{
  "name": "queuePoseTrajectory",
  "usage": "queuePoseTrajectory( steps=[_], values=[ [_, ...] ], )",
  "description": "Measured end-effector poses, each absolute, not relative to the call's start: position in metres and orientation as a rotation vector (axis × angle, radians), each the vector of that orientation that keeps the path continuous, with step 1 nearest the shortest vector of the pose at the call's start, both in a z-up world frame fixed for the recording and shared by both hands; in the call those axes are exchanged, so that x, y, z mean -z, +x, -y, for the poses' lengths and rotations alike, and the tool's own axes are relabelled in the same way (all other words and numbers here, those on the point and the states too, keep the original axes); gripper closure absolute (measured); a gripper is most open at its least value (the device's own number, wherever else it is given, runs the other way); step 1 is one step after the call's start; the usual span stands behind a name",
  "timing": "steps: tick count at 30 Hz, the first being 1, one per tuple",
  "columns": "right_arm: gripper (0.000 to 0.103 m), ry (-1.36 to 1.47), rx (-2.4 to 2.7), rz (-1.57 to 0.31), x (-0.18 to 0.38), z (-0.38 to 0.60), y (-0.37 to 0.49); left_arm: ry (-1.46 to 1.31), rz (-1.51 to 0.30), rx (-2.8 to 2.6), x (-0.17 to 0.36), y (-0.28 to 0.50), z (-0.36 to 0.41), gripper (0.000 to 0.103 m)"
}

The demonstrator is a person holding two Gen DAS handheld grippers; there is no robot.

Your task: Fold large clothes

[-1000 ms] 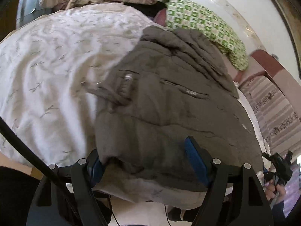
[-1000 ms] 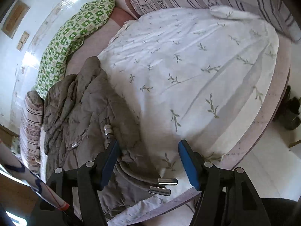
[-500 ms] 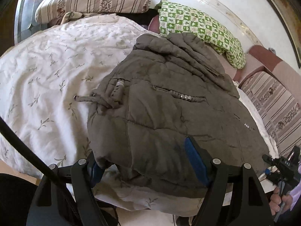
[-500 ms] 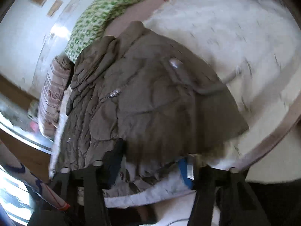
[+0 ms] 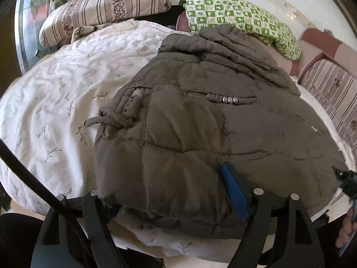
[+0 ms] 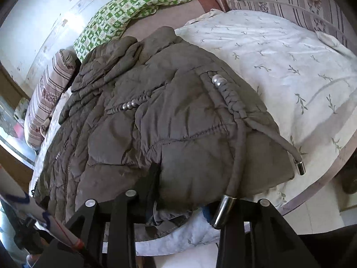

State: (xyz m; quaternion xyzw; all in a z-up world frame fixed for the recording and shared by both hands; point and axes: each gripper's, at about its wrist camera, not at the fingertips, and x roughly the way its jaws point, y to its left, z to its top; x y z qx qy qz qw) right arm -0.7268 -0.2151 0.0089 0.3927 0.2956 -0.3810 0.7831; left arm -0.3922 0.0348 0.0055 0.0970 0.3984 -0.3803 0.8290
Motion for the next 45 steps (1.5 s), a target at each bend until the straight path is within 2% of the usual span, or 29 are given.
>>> queuePoseTrajectory(
  steps=[4,15,18,20,21,26,30,31,33,35,38,39,40,43,45],
  values=[
    [0.056,0.802,0.821,-0.644,-0.009,0.211,-0.723,0.225,-0.819,0.78,-0.004,-0.396,-0.033,0.021],
    [0.057,0.847,0.815,-0.599,-0.008,0.213,-0.725,0.247,-0.811,0.778,-0.005,-0.397,-0.031,0.022],
    [0.057,0.86,0.807,-0.626,-0.009,0.216,-0.723,0.254,-0.79,0.786,-0.007,-0.399,-0.032,0.036],
    [0.057,0.865,0.802,-0.639,-0.01,0.217,-0.722,0.263,-0.766,0.791,-0.01,-0.402,-0.032,0.055],
    [0.057,0.867,0.799,-0.644,-0.01,0.218,-0.722,0.266,-0.753,0.789,-0.011,-0.404,-0.032,0.059],
    [0.055,0.864,0.801,-0.654,-0.01,0.218,-0.722,0.293,-0.731,0.777,-0.011,-0.407,-0.028,0.062],
    [0.048,0.857,0.795,-0.658,-0.011,0.217,-0.721,0.302,-0.743,0.758,-0.009,-0.406,-0.025,0.056],
    [0.049,0.855,0.797,-0.653,-0.011,0.217,-0.72,0.301,-0.748,0.755,-0.009,-0.405,-0.026,0.053],
    [0.067,0.822,0.819,-0.669,-0.011,0.215,-0.718,0.305,-0.755,0.747,-0.007,-0.403,-0.025,0.048],
    [0.076,0.819,0.811,-0.651,-0.013,0.213,-0.719,0.304,-0.76,0.746,-0.006,-0.402,-0.026,0.046],
    [0.082,0.801,0.811,-0.634,-0.016,0.21,-0.719,0.305,-0.76,0.744,-0.006,-0.403,-0.026,0.046],
    [0.083,0.794,0.81,-0.629,-0.017,0.209,-0.719,0.301,-0.755,0.748,-0.007,-0.403,-0.026,0.049],
    [0.084,0.789,0.808,-0.625,-0.018,0.208,-0.72,0.294,-0.747,0.757,-0.007,-0.404,-0.026,0.058],
    [0.086,0.779,0.804,-0.605,-0.021,0.207,-0.721,0.31,-0.7,0.771,-0.011,-0.411,-0.025,0.073],
    [0.086,0.757,0.802,-0.586,-0.026,0.204,-0.721,0.311,-0.675,0.781,-0.014,-0.414,-0.025,0.077]
  ],
)
